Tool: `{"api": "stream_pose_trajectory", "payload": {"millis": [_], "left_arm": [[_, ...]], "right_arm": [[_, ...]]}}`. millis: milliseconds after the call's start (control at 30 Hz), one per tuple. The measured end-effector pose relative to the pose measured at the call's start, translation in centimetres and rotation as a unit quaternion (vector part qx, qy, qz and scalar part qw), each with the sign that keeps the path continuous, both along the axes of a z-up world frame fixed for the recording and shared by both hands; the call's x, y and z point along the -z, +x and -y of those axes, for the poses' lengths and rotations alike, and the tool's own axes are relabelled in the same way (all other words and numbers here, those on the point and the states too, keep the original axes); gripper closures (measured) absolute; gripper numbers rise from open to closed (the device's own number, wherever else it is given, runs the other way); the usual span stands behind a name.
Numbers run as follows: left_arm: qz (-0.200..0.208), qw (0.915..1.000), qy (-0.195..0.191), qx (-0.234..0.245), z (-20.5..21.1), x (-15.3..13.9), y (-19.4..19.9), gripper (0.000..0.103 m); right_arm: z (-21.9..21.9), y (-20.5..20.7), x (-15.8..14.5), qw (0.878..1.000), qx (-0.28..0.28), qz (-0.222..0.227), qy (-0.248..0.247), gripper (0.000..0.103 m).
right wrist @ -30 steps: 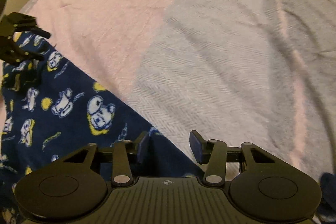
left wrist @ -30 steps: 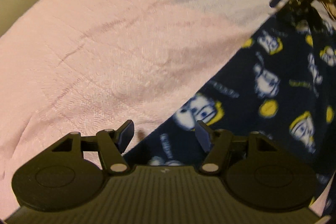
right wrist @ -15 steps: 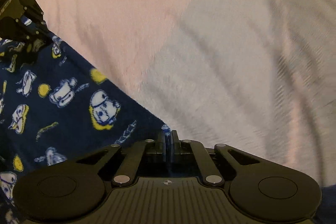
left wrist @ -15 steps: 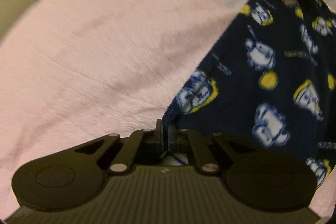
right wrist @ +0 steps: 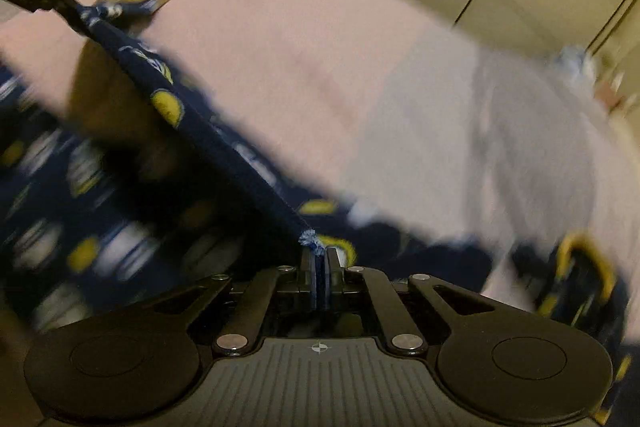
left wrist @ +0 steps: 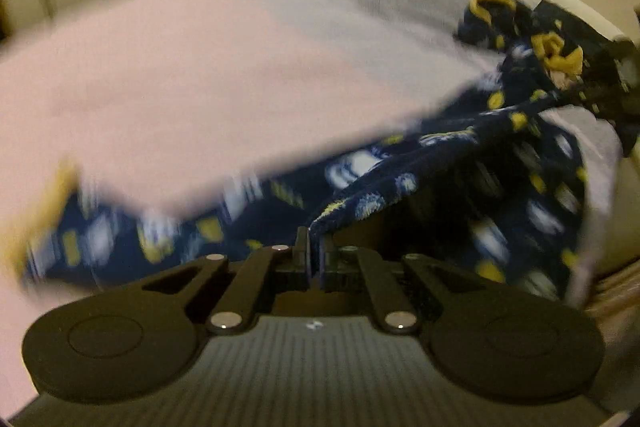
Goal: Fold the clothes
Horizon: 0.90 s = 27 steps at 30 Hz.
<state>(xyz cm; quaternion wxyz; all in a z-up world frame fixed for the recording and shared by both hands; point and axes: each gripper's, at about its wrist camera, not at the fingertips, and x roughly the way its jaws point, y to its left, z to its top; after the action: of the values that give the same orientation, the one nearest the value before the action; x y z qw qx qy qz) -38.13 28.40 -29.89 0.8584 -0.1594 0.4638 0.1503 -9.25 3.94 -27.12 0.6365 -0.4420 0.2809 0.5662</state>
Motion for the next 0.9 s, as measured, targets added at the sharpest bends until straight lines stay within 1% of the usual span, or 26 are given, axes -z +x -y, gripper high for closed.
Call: {"api": "stream_pose_trajectory", "payload": {"millis": [33,67,100,133,167,200,233,267,300,333,367,400,467,500,533,567,600,633,667,733,800,867,900], "left_arm": [[-0.020,0.9991,-0.031,-0.022,1.2,1.7,-1.0,0.098],[-0.046,0.9967,-0.049,-0.046,2.3,3.5,-1.8,0.096],[-0.074,0.9931,-0.056,-0.072,3.4,5.3,-2.5,0.095],[-0.089,0.9901,-0.057,-0.092,4.2,6.4,-3.0,0.093],[-0.089,0.9882,-0.063,-0.108,4.6,6.7,-3.4,0.092],[-0.086,0.9862,-0.070,-0.123,5.0,6.9,-3.7,0.090],[-0.076,0.9830,-0.088,-0.142,5.2,6.8,-4.2,0.081],[-0.064,0.9787,-0.109,-0.162,5.3,6.5,-4.6,0.072],[-0.052,0.9735,-0.130,-0.181,5.4,6.2,-5.0,0.071],[-0.041,0.9705,-0.134,-0.196,5.6,5.7,-5.9,0.071],[-0.035,0.9693,-0.126,-0.208,5.7,5.0,-6.2,0.070],[-0.030,0.9681,-0.117,-0.220,5.9,4.4,-6.4,0.069],[-0.030,0.9661,-0.083,-0.243,6.0,3.7,-6.4,0.063],[-0.030,0.9649,-0.067,-0.252,5.8,3.5,-6.3,0.061],[-0.035,0.9626,-0.057,-0.263,5.3,3.4,-6.0,0.061],[-0.040,0.9599,-0.049,-0.273,4.7,3.3,-5.7,0.060],[-0.046,0.9570,-0.040,-0.284,4.1,3.2,-5.4,0.059],[-0.052,0.9536,-0.035,-0.295,3.6,3.3,-5.0,0.059],[-0.057,0.9493,-0.031,-0.308,2.9,3.6,-4.6,0.058],[-0.065,0.9407,-0.033,-0.331,1.8,4.6,-4.3,0.058],[-0.070,0.9306,-0.040,-0.357,0.8,5.7,-4.2,0.059],[-0.058,0.9214,-0.058,-0.380,0.0,6.6,-4.6,0.062],[-0.049,0.9181,-0.067,-0.388,-0.3,6.9,-4.9,0.064]], "right_arm": [[1.2,-1.1,1.3,0.999,0.011,-0.020,-0.029,0.101],[2.1,-1.8,2.8,0.997,0.025,-0.041,-0.062,0.101],[3.0,-2.4,4.2,0.994,0.039,-0.056,-0.089,0.101],[3.7,-2.7,5.7,0.990,0.055,-0.063,-0.115,0.101],[4.3,-2.9,7.2,0.985,0.071,-0.067,-0.141,0.101],[4.9,-2.4,8.2,0.981,0.095,-0.075,-0.153,0.100],[5.4,-1.7,8.8,0.976,0.124,-0.086,-0.158,0.100],[6.2,-0.5,8.8,0.970,0.162,-0.111,-0.142,0.099],[7.0,0.8,8.4,0.962,0.203,-0.144,-0.114,0.091],[7.9,2.2,8.0,0.950,0.244,-0.177,-0.085,0.083],[8.8,3.5,7.6,0.934,0.284,-0.208,-0.056,0.062],[9.7,4.9,7.3,0.912,0.326,-0.246,-0.023,0.047],[11.5,7.3,7.1,0.855,0.404,-0.322,0.038,0.045],[12.3,8.2,7.3,0.826,0.434,-0.355,0.060,0.045],[13.0,9.0,7.5,0.800,0.459,-0.377,0.080,0.045],[13.6,9.7,7.7,0.777,0.480,-0.394,0.099,0.045],[14.0,10.2,7.9,0.763,0.495,-0.399,0.115,0.045],[14.4,10.7,8.1,0.753,0.507,-0.398,0.129,0.045],[14.6,11.1,8.1,0.748,0.515,-0.394,0.142,0.045],[14.9,12.2,8.1,0.744,0.519,-0.388,0.165,0.045],[14.7,13.0,8.7,0.736,0.522,-0.391,0.181,0.045],[15.1,13.7,9.2,0.725,0.527,-0.396,0.198,0.045],[15.2,13.8,9.5,0.724,0.530,-0.393,0.201,0.045]]}}
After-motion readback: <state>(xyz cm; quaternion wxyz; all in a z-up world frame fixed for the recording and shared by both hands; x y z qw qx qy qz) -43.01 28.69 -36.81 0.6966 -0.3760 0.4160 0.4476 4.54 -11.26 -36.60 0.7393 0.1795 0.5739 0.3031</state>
